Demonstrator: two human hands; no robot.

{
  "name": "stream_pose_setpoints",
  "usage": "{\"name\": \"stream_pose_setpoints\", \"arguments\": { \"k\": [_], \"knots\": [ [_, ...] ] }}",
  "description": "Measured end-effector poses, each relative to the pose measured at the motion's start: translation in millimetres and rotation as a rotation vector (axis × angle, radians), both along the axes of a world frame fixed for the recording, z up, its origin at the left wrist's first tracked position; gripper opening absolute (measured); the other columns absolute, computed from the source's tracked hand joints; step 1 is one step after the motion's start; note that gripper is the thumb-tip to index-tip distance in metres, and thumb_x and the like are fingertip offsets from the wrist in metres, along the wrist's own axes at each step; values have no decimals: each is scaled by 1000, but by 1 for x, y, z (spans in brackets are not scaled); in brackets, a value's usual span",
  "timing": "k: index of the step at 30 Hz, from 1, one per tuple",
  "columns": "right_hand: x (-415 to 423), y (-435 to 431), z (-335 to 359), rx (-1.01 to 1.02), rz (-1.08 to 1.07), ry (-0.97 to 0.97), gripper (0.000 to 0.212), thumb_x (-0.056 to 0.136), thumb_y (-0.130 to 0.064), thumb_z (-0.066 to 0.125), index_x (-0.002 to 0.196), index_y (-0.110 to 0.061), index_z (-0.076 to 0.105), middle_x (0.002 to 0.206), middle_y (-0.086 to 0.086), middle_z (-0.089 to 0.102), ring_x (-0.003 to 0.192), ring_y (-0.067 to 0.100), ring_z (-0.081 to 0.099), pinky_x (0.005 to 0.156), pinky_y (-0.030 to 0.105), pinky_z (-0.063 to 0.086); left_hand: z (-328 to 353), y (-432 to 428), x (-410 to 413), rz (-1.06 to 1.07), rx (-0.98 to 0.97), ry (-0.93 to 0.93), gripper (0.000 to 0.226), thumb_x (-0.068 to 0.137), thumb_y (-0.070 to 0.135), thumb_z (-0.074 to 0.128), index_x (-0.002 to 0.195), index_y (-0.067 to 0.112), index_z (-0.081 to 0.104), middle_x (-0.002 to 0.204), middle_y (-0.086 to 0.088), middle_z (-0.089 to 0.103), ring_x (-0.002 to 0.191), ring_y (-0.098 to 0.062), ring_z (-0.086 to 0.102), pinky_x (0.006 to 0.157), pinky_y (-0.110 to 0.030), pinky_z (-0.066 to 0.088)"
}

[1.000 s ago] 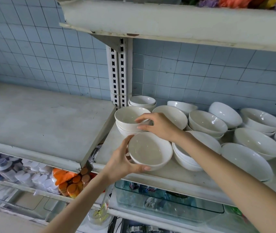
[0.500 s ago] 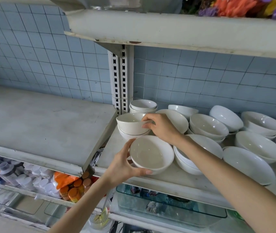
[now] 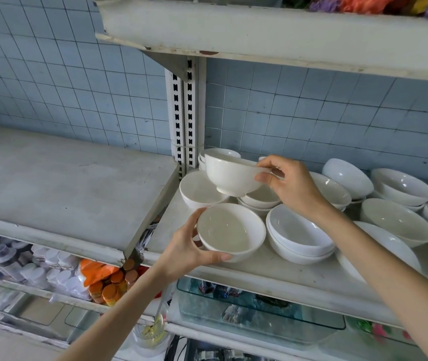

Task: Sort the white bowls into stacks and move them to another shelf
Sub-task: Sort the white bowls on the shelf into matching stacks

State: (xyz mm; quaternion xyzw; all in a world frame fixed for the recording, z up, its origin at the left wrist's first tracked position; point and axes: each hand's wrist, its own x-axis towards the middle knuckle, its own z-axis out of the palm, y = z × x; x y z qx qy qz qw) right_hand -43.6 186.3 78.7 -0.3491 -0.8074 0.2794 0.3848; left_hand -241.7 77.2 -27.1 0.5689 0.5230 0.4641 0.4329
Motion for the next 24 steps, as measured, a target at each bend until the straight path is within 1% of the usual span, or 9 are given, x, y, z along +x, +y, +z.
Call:
{"name": "stream_pose_setpoints", "arguments": {
  "k": [3, 6, 8, 9, 12, 15, 19, 21, 24],
  "knots": [
    [13, -17, -4, -10, 16, -1, 23, 82, -6, 68, 79, -28, 60, 80, -12, 63, 79, 9, 56, 80, 20, 44, 0, -1, 0, 0, -6, 1, 94, 55, 16, 90, 135, 29, 41, 123, 7, 58, 113, -1, 56, 80, -12, 49],
    [19, -33, -10, -28, 39, 14, 27, 80, -4, 69, 78, -30, 60, 73, -19, 64, 72, -5, 56, 74, 11, 43, 1, 0, 2, 7, -13, -3, 92, 55, 15, 88, 131, 33, 40, 121, 8, 59, 110, 2, 57, 80, -11, 49],
    [21, -42, -16, -28, 72, 5, 26, 80, 1, 68, 79, -24, 61, 75, -23, 65, 72, -9, 59, 74, 7, 43, 2, -1, 2, 11, -16, 0, 92, 54, 16, 88, 129, 36, 38, 120, 9, 59, 109, 3, 57, 79, -10, 48],
    [21, -47, -19, -22, 94, -3, 24, 79, 5, 67, 80, -18, 63, 76, -19, 65, 73, -9, 60, 74, 7, 44, 3, -1, 2, 12, -17, 5, 93, 54, 16, 88, 129, 35, 37, 119, 10, 60, 109, 4, 57, 79, -9, 48],
    [21, -56, -32, 60, 120, -51, 20, 77, 9, 67, 85, -10, 67, 81, -11, 62, 74, -5, 62, 74, 16, 51, 2, -1, 3, 15, -16, 17, 93, 54, 15, 88, 132, 26, 38, 117, 10, 60, 106, 6, 58, 77, -7, 47],
    [21, -58, -43, 150, 97, -103, 22, 76, 2, 69, 82, -19, 66, 82, -13, 62, 76, -3, 61, 72, 24, 53, 3, -2, 2, 18, -19, 21, 93, 52, 20, 88, 131, 23, 40, 117, 10, 60, 106, 5, 58, 77, -6, 46],
    [21, -59, -53, 160, 78, -93, 20, 77, -7, 63, 83, -26, 60, 80, -18, 60, 77, 5, 62, 66, 42, 55, 2, -1, 1, 9, -14, 23, 96, 53, 20, 89, 136, 20, 40, 122, 6, 60, 109, 4, 57, 79, -7, 46],
    [22, -60, -56, 231, 58, -136, 19, 76, -10, 65, 83, -27, 58, 76, -19, 57, 77, 2, 57, 64, 43, 53, 1, 0, 1, 8, -7, 22, 97, 53, 21, 89, 136, 20, 39, 123, 6, 60, 111, 3, 56, 80, -8, 46],
    [21, -61, -60, 274, 56, -180, 18, 77, -13, 65, 83, -28, 56, 85, -14, 58, 76, 0, 53, 61, 38, 50, 1, 0, 1, 5, 3, 23, 101, 49, 27, 93, 135, 24, 40, 123, 10, 59, 112, 5, 55, 79, -8, 46]
  ]
}}
